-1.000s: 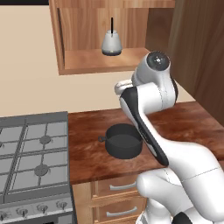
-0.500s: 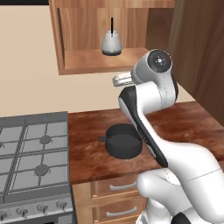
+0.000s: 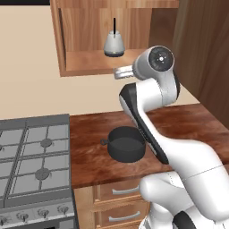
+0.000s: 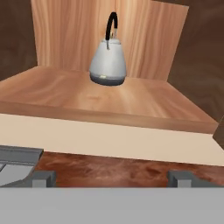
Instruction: Pick the kettle from the cabinet and place it on a stove burner. Then pick the pot from the counter and place it on another stove burner. Finally, turn both burners on.
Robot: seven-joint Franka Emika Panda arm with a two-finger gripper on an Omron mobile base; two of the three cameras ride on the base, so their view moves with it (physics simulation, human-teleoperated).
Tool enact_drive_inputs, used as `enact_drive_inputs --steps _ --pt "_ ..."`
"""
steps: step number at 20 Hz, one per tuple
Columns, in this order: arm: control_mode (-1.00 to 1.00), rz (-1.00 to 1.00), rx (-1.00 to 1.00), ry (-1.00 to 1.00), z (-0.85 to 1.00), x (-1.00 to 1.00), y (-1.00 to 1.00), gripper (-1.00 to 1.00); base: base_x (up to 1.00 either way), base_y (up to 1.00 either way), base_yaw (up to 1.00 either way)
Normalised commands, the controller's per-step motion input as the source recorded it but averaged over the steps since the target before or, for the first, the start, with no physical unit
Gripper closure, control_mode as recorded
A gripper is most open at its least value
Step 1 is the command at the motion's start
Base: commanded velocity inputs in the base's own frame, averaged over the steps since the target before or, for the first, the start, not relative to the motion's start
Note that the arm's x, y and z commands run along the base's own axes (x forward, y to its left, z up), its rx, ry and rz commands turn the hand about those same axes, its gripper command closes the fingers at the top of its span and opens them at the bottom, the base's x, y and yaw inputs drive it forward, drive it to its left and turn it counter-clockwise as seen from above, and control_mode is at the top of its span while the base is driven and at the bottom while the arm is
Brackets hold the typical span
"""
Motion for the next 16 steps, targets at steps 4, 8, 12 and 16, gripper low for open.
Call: enact_drive_inputs --steps 4,8,12,16 --pt "-1.00 0.00 0.00 -0.02 0.10 0.14 0.08 -1.00 0.00 0.00 0.00" --pt "-1.00 0.00 0.00 0.00 0.06 0.09 0.04 -1.00 0.00 0.00 0.00" --pt "-1.00 0.00 0.00 0.00 0.02 0.05 0.00 -1.00 0.00 0.00 0.00" --pt "-1.00 0.00 0.00 0.00 0.02 0.08 0.00 -1.00 0.00 0.00 0.00"
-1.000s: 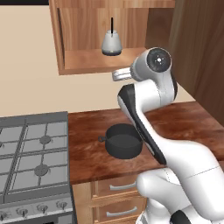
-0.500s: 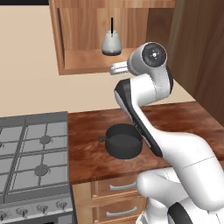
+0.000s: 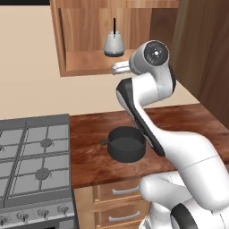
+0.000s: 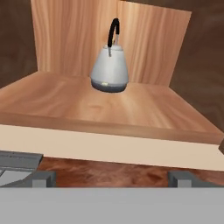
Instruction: Pick the kettle from the cabinet and place it on a stove burner. Then pick the pot from the counter and place it on another stove burner. Finally, turn both burners on.
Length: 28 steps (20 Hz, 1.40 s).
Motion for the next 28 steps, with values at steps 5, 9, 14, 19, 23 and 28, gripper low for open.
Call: enact_drive_inputs --steps 5,9,14,19,23,28 --pt "-1.00 0.00 0.00 0.00 0.05 0.21 0.00 -1.00 0.00 0.00 0.00" --pt "-1.00 0.00 -0.01 0.00 0.12 0.29 0.04 -1.00 0.00 0.00 0.00" --pt "-1.00 -0.01 -0.04 -0.02 0.18 0.31 0.13 -1.00 0.00 0.00 0.00" --pt "-1.00 -0.02 0.00 -0.03 0.20 0.36 0.04 -1.00 0.00 0.00 0.00" --pt "-1.00 -0.01 0.00 -0.07 0.05 0.25 0.06 -1.00 0.00 0.00 0.00" --pt "-1.00 0.00 0.06 -0.08 0.00 0.20 0.01 -1.00 0.00 0.00 0.00"
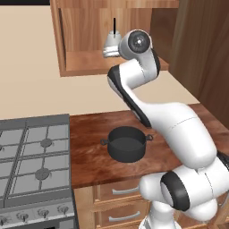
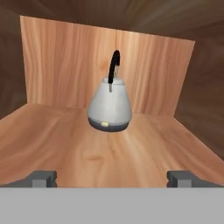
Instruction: Pick the kettle from the cabinet and place it on a stove burner. Then pick the pot from the counter and place it on another stove burner. Finally, turn both burners on.
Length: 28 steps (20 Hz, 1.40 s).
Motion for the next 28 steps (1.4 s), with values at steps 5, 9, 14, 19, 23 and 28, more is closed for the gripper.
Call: enact_drive_inputs --steps 5,9,14,19,23,28 --pt "-1.00 0.00 0.07 -0.06 0.00 0.28 0.03 -1.00 0.00 0.00 0.00" --pt "-1.00 0.00 0.00 -0.09 0.00 0.29 0.08 -1.00 0.00 0.00 0.00" --pt "-1.00 0.00 0.00 -0.07 0.02 0.34 0.05 -1.00 0.00 0.00 0.00" --pt "-1.00 0.00 0.00 -0.04 0.00 0.40 0.08 -1.00 0.00 0.00 0.00" --pt "-1.00 0.00 0.00 -0.01 0.00 0.39 0.05 -1.00 0.00 0.00 0.00" --pt "-1.00 0.00 0.00 0.00 0.01 0.40 0.01 -1.00 0.00 0.00 0.00"
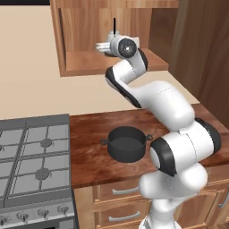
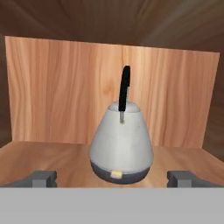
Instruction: Pick the kettle from the cabinet and place it on a stove burner. Then pick the pot from the counter and place it on another stove burner. Finally, turn both burners on.
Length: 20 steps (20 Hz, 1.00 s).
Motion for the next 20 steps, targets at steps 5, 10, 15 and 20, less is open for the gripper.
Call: enact_drive_inputs --steps 5,10,15,20 --pt "-1.00 0.00 0.00 0.00 0.13 0.28 0.00 -1.00 0.00 0.00 0.00" --pt "-1.00 0.00 0.00 0.00 0.22 0.26 0.00 -1.00 0.00 0.00 0.00" --pt "-1.00 0.00 0.00 0.00 0.15 0.24 0.00 -1.00 0.00 0.00 0.00" --pt "-1.00 0.00 0.00 0.00 0.08 0.20 0.00 -1.00 0.00 0.00 0.00"
